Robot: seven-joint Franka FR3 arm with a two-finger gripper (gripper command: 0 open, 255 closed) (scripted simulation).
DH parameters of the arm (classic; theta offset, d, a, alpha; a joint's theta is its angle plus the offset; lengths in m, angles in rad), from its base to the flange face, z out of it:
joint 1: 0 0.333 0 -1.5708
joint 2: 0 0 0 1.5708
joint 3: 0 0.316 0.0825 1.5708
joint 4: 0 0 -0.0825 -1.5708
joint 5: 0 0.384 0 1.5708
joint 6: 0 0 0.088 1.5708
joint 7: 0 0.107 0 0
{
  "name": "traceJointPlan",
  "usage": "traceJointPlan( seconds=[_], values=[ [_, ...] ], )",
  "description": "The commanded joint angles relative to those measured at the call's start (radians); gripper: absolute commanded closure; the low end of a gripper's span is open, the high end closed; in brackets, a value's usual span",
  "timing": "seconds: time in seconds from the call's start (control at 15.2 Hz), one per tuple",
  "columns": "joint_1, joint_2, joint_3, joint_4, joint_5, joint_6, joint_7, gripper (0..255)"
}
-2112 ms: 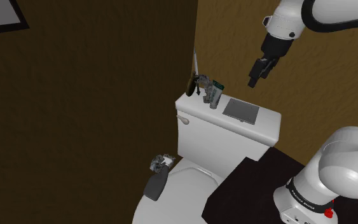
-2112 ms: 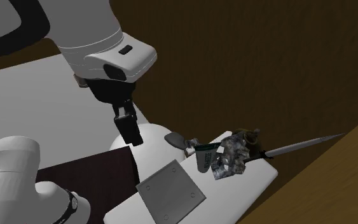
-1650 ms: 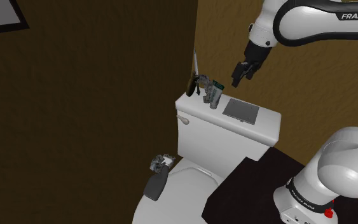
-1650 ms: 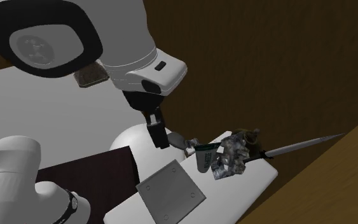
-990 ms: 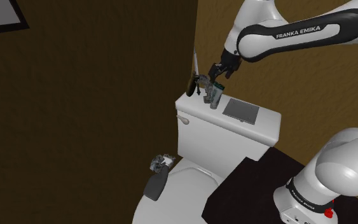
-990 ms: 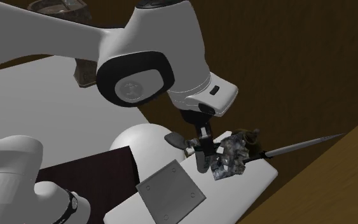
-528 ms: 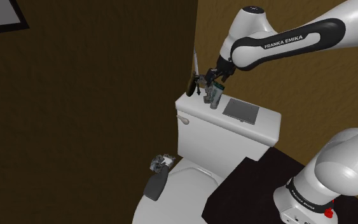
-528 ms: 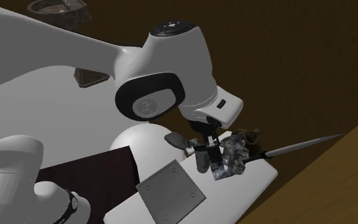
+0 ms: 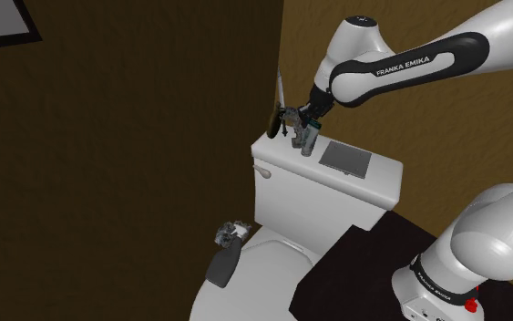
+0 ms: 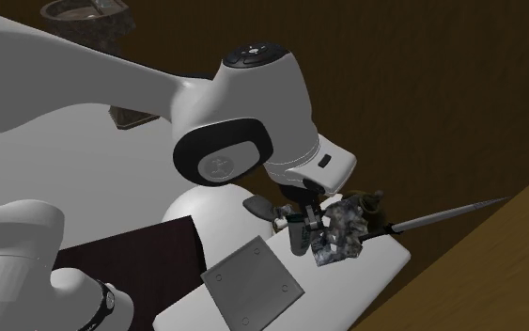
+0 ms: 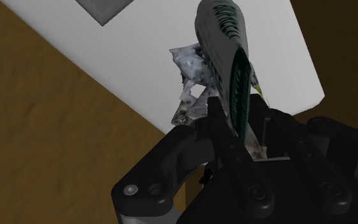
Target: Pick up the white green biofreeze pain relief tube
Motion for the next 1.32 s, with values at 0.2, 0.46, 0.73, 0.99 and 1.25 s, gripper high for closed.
traceJointPlan(
  seconds=[0.2,0.46,0.73,0.99,1.25],
  values=[
    [0.0,0.0,0.0,-0.001,0.0,0.0,0.0,255],
    [0.002,-0.014,-0.001,0.028,0.005,-0.042,-0.007,255],
    [0.004,-0.031,-0.002,0.067,0.011,-0.099,-0.014,255],
    [0.005,-0.044,-0.002,0.11,0.015,-0.154,-0.02,255],
    [0.007,-0.053,-0.002,0.156,0.019,-0.209,-0.026,255]
  ],
)
